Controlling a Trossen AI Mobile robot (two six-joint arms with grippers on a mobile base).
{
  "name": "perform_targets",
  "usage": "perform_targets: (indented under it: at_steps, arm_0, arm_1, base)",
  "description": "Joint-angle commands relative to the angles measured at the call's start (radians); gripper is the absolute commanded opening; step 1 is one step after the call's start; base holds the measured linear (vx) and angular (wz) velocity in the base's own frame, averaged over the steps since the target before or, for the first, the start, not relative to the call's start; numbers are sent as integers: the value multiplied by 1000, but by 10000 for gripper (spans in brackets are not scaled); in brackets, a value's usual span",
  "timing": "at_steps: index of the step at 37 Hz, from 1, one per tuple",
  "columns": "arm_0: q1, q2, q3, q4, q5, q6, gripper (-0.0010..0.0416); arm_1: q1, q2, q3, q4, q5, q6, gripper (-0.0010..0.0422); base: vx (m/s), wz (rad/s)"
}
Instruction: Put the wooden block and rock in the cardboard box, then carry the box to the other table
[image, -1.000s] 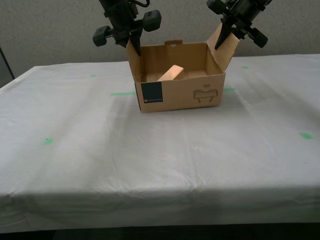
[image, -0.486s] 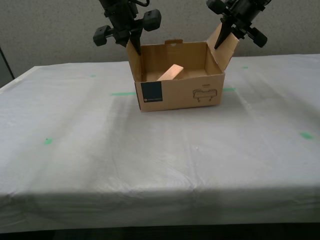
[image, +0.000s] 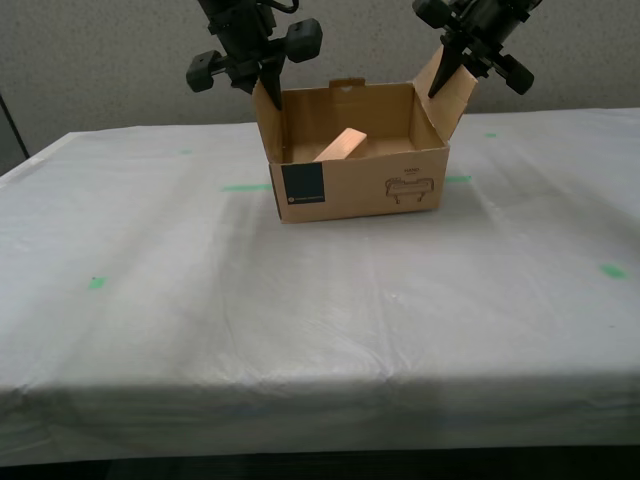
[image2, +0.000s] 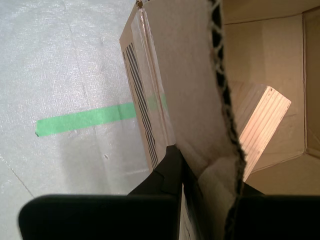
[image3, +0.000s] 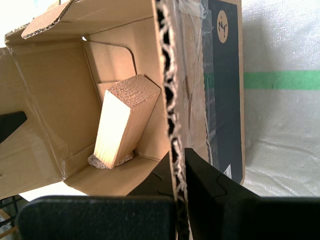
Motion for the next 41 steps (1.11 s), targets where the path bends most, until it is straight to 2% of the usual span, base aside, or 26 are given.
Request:
perform_targets:
  at_steps: [1,7,14,25,31,41]
  arm_0:
    - [2,-1,1,6,-21,4,0]
    - [3,-1,1,8,-21,3,0]
    - [3,-1,1,6,-21,4,0]
    - [3,-1,-3,3,-21,8,1]
    - [3,-1,-3,3,-21,9,1]
    - [3,-1,-3,3,-22,9,1]
  arm_1:
    - [-2,-2,2,9,22,4,0]
    - [-2,-2,2,13,16,1,0]
    - [-2,-2,2,39,-19,16,0]
    - [-2,-2,2,61,-18,13,7]
    - [-2,-2,2,61,-19,7,55]
    - [-1,-2,2,61,-37,8,169]
  base:
    - [0,0]
    - [0,0]
    - [0,0]
    - [0,0]
    - [0,0]
    - [0,0]
